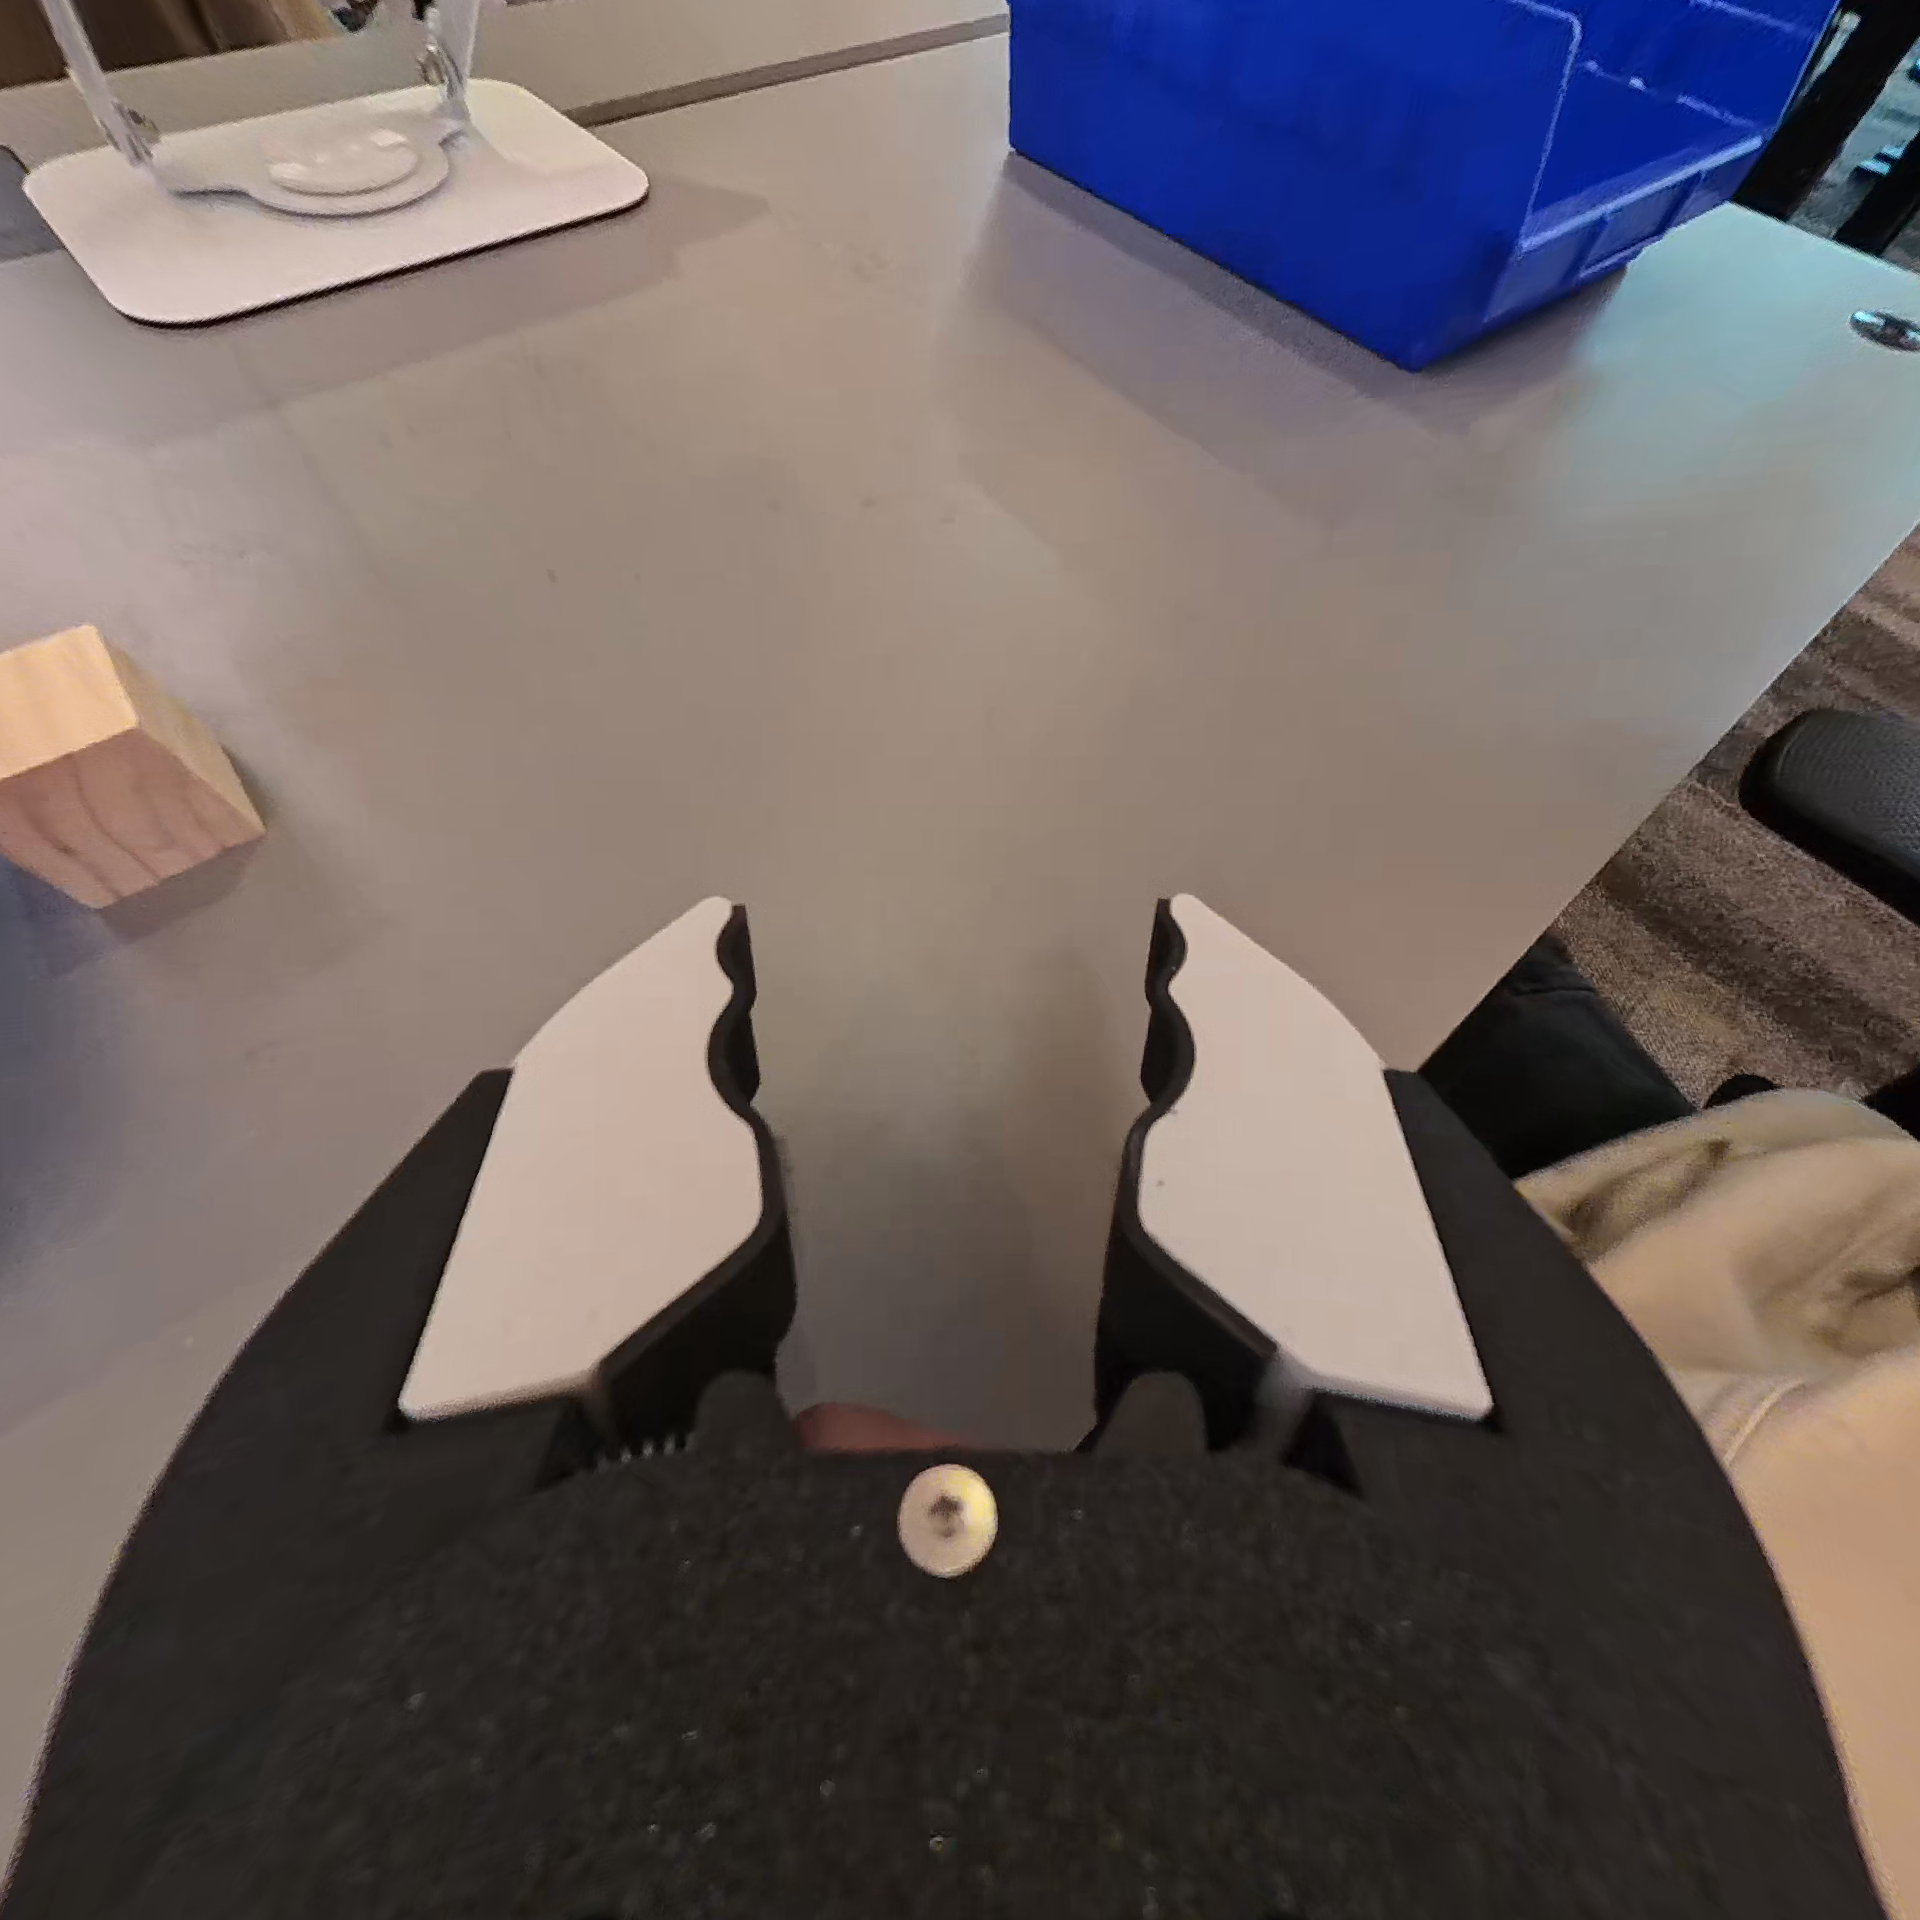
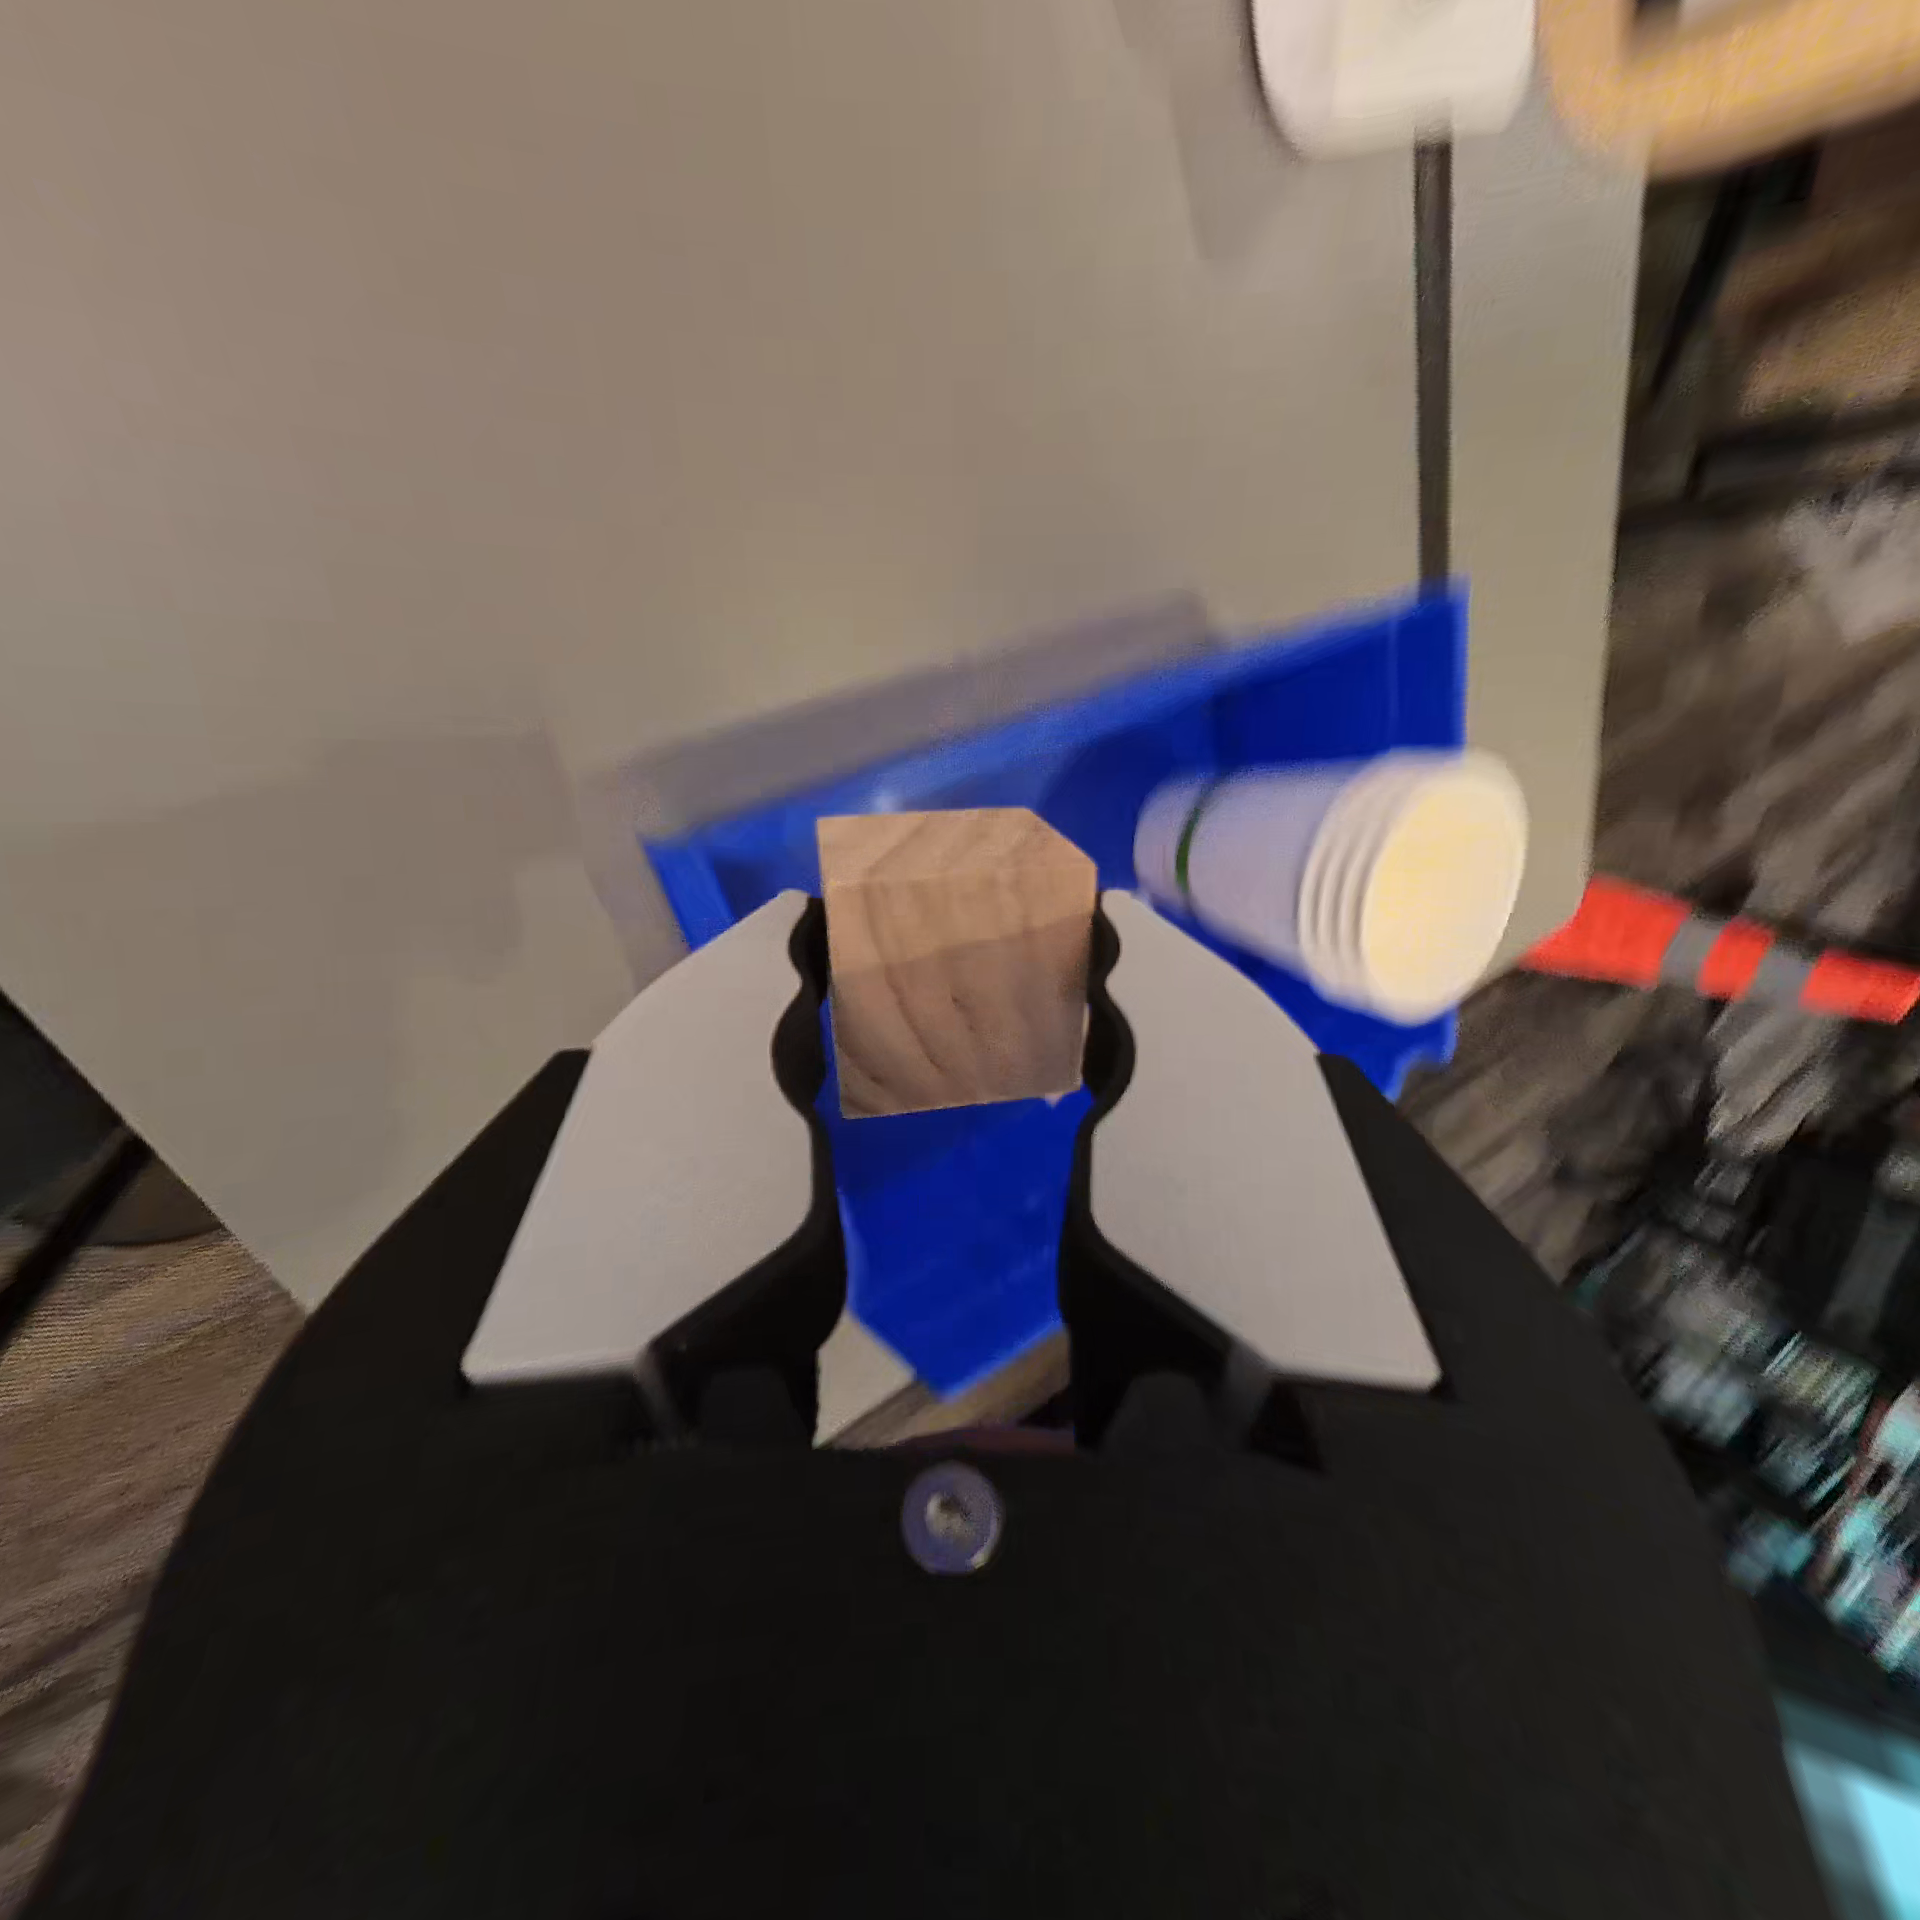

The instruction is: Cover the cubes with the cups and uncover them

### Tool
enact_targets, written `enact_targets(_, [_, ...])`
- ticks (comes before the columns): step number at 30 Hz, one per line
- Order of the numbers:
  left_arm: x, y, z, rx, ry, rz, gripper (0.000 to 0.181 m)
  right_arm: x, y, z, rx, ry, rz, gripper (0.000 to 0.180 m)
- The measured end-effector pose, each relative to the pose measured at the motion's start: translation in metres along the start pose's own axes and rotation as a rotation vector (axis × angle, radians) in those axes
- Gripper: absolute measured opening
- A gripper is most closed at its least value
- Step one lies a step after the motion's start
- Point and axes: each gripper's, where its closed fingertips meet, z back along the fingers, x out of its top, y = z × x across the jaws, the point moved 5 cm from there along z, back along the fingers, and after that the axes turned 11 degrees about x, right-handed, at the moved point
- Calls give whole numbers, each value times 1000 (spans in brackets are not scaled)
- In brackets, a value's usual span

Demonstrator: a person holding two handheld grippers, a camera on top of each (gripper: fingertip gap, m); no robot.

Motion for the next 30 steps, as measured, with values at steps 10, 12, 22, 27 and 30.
enact_targets(10, [-3,-11,-6,-30,33,-34,74,-139,-26,-109,134,170,-929,47])
enact_targets(12, [-5,-9,-7,-28,40,-25,74,-142,-23,-122,152,166,-979,47])
enact_targets(22, [-8,-6,-9,-8,60,-20,76,-139,-31,-107,65,80,-1008,60])
enact_targets(27, [-7,4,-9,66,39,-10,75,-42,5,-25,-91,-464,-726,61])
enact_targets(30, [-3,18,-8,168,7,18,75,41,83,-9,-106,-938,-505,61])
